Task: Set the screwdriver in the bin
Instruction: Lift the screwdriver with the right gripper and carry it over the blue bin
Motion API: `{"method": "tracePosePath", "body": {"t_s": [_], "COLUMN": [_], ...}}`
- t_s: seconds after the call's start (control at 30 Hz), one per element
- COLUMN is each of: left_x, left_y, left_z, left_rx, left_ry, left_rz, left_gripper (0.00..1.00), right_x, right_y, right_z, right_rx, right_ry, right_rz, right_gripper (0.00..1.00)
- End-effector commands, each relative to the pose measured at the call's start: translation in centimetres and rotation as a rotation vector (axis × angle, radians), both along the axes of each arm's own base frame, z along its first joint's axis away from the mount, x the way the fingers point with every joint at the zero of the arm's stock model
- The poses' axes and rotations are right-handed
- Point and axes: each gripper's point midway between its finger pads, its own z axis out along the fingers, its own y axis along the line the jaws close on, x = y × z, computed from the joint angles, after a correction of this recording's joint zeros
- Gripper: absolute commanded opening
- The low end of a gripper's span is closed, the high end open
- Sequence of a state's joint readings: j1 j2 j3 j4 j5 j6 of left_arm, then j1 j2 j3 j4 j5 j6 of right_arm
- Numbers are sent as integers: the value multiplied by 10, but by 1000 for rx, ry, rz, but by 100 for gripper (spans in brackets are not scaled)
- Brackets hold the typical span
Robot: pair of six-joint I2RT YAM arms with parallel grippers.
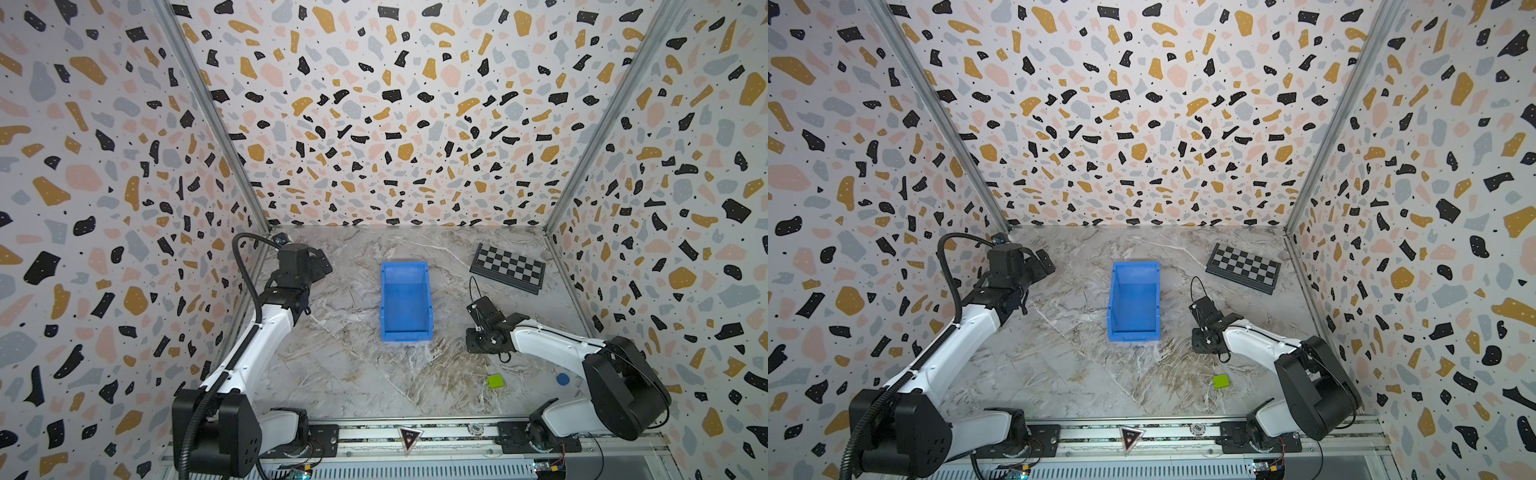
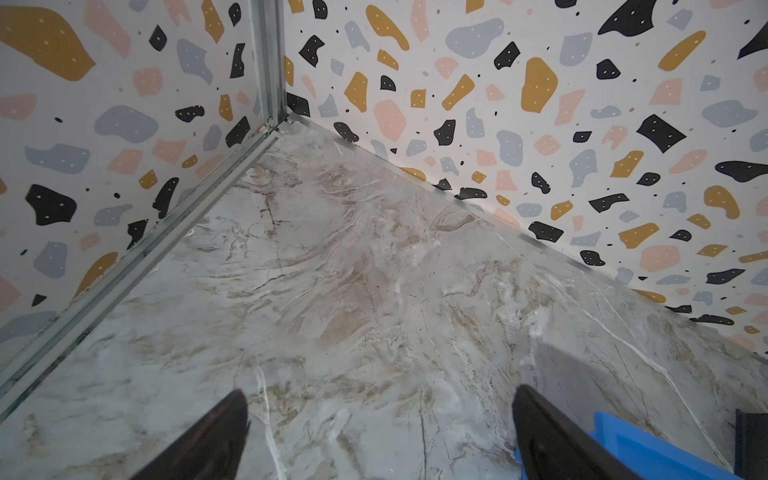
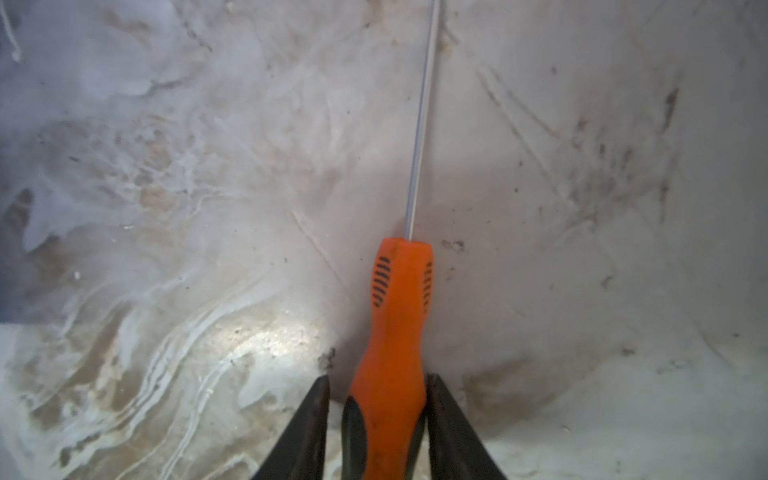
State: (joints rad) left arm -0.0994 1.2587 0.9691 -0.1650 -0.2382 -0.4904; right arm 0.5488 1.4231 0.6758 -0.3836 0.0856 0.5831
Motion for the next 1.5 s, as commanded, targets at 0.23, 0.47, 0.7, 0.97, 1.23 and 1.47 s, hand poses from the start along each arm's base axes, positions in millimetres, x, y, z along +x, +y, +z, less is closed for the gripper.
{"method": "tracePosePath", "body": {"t_s": [0.23, 0.47, 0.7, 0.97, 1.23, 1.47], "left_x": [-2, -5, -7, -11, -16, -27], "left_y": [-23, -38, -58, -59, -79, -101], "left_z": [-22, -23, -9, -2, 12, 34], "left_rx": [-56, -94, -150, -152, -198, -199], "left_ry": [90, 97, 47, 24, -17, -68], "left_rz": [-117, -199, -303, -307, -413, -521], "left_gripper": [100, 100, 100, 100, 100, 100], "right_x": [4, 13, 23, 36, 63, 76], "right_y": [1, -1, -4, 4, 44, 118], "right_z": [-1, 21, 55, 112, 193, 212], "right_rx": [6, -4, -23, -20, -9, 5], "right_ry": [2, -49, -110, -206, -360, -405], "right_rz": [-6, -10, -10, 23, 117, 272], "right_gripper": [28, 0, 0, 0, 0, 1]}}
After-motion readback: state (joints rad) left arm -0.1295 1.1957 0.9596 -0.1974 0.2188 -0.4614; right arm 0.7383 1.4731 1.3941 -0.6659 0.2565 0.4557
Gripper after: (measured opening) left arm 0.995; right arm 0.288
